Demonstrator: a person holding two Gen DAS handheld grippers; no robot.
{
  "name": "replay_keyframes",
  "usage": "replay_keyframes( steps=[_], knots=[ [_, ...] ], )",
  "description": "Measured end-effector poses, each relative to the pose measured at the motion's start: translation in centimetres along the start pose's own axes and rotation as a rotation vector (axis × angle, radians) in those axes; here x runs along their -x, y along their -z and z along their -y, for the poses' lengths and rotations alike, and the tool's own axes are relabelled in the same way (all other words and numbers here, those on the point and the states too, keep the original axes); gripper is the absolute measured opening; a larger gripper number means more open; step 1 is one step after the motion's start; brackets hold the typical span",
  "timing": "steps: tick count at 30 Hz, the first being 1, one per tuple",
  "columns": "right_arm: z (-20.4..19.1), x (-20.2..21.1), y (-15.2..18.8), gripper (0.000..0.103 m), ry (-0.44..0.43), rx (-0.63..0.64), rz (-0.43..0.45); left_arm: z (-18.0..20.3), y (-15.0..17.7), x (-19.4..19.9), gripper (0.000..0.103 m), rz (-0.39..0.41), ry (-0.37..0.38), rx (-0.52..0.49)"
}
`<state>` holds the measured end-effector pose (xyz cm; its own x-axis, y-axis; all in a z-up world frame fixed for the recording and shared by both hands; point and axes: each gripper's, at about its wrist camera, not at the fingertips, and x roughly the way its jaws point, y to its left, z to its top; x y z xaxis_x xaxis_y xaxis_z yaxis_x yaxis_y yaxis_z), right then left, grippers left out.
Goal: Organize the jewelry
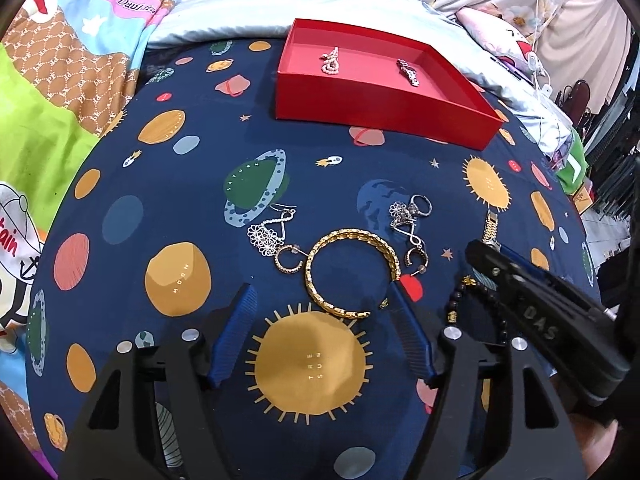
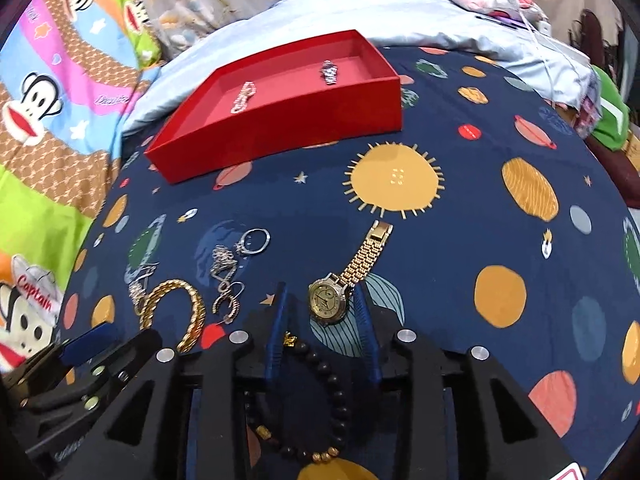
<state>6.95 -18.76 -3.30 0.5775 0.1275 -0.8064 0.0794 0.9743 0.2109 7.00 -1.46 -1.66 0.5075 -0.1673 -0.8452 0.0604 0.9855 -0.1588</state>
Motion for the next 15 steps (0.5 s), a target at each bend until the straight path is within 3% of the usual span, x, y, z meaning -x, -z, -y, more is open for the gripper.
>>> replay_keyframes(
  steps=[5,8,15],
  knots=[
    [0.0,-0.1,0.1,0.028,0.039,-0.014,0.033,-0.2,0.0,-0.2,0.066,-0.007,-0.003,0.005],
    [0.8,0.2,0.2,0.02,0.022,-0.025,0.016,-0.3,-0.1,-0.4,0.066,-0.008,-0.003,0.008],
    [2.3,1.4,0.5,0.015,-0.014,-0.052,-0.007,0.3,-0.3,-0.6,0.069,-0.007,0.026,0.008]
  ],
)
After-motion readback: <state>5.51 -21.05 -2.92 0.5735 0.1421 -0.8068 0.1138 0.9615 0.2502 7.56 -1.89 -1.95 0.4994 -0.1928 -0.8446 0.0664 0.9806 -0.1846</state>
